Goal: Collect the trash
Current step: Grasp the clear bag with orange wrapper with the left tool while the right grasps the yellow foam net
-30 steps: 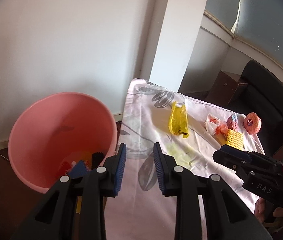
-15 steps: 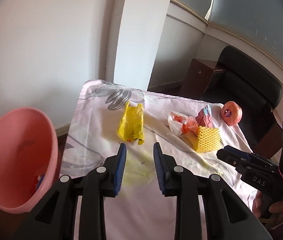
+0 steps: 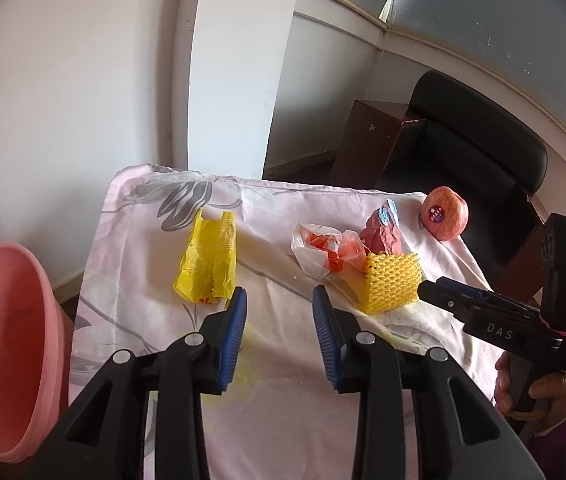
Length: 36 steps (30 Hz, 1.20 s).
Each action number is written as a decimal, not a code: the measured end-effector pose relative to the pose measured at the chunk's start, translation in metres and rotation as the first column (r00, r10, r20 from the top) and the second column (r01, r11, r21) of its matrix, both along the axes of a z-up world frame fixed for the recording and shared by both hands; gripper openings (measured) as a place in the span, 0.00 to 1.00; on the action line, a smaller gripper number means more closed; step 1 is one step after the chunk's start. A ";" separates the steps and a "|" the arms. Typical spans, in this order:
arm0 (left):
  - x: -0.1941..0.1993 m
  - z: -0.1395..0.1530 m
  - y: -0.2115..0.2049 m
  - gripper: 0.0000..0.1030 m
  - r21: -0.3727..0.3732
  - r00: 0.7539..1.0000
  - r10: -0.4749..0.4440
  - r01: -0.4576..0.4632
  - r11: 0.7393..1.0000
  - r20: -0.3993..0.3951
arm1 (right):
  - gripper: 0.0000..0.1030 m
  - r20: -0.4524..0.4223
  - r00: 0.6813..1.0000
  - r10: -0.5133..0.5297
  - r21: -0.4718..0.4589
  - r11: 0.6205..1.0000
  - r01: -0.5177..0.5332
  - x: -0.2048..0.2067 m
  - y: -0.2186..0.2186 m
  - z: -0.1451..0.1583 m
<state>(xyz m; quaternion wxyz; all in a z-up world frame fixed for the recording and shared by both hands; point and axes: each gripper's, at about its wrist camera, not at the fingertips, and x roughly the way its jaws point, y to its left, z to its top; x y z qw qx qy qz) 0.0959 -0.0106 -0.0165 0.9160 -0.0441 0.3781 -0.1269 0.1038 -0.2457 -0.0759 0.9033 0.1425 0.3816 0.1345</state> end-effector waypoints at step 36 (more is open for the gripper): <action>0.081 -0.046 -0.030 0.05 -0.102 0.993 -0.072 0.062 0.993 -0.093 | 0.09 -0.036 0.999 0.012 0.071 0.997 -0.009 0.021 -0.007 -0.023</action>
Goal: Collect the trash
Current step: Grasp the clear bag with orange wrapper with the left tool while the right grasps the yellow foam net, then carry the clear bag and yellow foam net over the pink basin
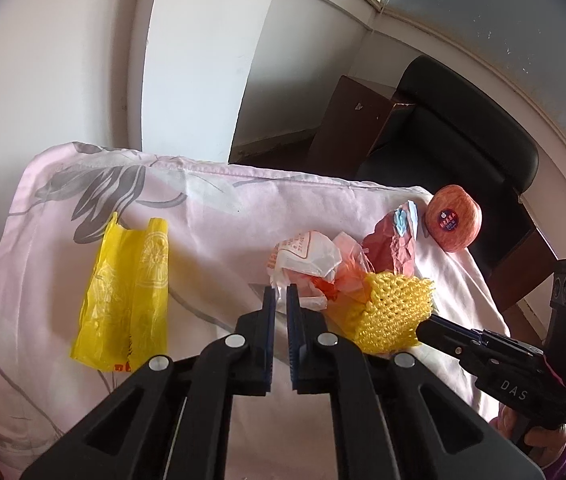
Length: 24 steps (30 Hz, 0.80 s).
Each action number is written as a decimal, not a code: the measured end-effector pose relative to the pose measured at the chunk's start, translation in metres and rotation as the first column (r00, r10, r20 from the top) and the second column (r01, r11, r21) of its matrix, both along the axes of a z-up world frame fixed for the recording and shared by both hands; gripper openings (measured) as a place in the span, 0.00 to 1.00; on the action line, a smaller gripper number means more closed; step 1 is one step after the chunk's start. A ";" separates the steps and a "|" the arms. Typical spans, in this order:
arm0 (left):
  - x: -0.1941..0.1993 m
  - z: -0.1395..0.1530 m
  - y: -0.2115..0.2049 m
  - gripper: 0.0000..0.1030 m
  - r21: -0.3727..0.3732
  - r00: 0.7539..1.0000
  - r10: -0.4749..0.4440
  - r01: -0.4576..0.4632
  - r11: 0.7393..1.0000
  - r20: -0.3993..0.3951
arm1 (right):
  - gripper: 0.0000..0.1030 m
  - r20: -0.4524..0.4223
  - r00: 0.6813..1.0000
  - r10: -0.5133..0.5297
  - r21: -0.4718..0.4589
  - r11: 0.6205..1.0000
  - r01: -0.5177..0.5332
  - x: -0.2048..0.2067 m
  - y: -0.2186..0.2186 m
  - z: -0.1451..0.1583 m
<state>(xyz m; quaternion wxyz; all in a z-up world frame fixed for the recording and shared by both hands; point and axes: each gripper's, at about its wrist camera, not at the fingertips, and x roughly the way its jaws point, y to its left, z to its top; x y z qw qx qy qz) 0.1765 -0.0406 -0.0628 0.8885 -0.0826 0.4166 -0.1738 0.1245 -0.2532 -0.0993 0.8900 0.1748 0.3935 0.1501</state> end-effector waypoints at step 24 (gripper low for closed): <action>-0.071 0.047 0.029 0.00 -0.004 0.991 0.058 -0.058 0.998 0.124 | 0.07 0.117 0.993 -0.003 -0.011 1.000 0.004 -0.039 0.004 0.033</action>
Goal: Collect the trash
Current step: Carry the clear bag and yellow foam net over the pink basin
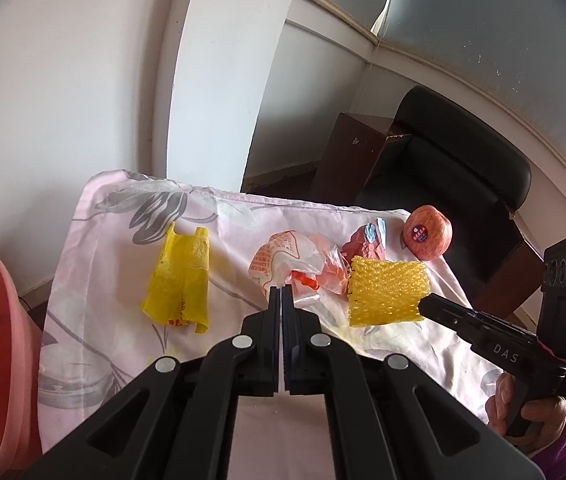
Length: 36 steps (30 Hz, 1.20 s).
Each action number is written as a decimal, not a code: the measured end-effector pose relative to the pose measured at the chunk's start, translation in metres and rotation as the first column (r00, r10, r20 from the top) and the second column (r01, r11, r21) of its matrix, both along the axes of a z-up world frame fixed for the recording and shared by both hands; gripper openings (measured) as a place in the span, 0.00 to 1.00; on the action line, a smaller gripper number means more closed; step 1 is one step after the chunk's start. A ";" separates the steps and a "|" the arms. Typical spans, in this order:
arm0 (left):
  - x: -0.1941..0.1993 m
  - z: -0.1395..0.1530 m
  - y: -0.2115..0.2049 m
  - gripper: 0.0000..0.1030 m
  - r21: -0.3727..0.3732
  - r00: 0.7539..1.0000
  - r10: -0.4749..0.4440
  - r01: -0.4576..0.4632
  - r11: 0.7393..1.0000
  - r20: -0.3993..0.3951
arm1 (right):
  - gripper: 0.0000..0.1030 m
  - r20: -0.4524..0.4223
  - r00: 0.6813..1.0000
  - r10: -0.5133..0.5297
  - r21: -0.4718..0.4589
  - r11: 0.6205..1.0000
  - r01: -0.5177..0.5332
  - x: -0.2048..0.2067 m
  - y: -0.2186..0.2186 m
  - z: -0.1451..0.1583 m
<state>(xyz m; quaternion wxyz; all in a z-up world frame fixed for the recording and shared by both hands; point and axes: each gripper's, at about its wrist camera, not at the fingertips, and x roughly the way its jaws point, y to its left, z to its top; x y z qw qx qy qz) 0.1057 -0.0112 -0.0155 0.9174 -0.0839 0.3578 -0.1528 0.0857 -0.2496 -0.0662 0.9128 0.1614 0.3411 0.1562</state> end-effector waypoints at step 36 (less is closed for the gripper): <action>-0.109 0.025 0.159 0.00 -0.020 0.912 0.408 -0.408 0.913 0.043 | 0.07 0.107 0.913 0.393 -0.106 0.918 -0.383 -0.011 0.187 0.058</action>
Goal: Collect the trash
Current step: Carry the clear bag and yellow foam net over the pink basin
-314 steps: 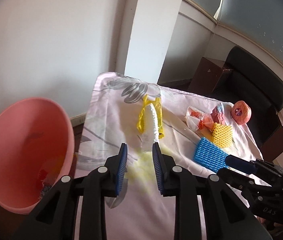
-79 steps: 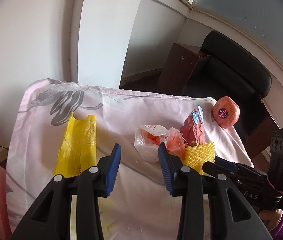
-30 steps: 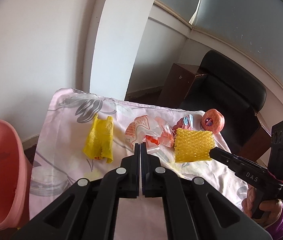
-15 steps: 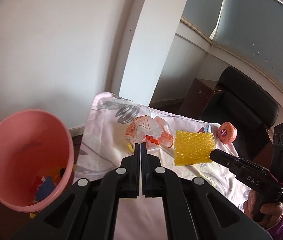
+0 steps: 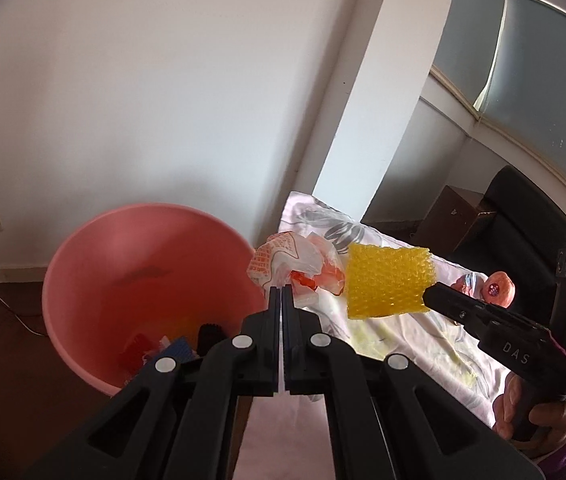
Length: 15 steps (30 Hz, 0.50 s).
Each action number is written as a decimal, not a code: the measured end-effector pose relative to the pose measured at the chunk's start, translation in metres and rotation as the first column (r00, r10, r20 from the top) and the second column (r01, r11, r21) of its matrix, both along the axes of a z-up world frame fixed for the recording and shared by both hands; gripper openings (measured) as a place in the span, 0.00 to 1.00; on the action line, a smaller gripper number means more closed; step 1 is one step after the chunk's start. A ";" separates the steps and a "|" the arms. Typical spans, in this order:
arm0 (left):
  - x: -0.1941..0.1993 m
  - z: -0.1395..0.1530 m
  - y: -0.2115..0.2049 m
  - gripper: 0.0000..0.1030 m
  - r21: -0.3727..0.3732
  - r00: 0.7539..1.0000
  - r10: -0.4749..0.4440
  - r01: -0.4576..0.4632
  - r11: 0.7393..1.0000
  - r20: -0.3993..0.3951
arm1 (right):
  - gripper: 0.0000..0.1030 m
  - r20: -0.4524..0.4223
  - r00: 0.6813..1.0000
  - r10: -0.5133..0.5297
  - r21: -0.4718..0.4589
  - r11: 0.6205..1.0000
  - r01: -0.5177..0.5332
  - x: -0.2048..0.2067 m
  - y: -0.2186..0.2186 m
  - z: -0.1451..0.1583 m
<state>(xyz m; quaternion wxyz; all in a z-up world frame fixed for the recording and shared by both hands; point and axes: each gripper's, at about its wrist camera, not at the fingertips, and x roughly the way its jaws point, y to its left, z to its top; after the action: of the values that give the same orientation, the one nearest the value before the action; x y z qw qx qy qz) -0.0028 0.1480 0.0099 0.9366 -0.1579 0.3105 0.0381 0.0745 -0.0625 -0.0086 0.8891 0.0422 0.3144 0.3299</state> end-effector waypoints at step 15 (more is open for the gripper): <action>-0.026 -0.011 0.042 0.00 0.001 0.993 0.115 -0.115 0.993 -0.034 | 0.07 0.010 0.990 0.141 -0.050 0.989 -0.141 0.005 0.071 0.006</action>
<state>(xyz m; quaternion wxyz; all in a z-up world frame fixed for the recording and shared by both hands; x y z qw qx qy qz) -0.0288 0.1899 -0.0006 0.9273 -0.1753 0.3168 0.0947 0.0790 0.0082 -0.0031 0.8665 -0.0042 0.3185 0.3843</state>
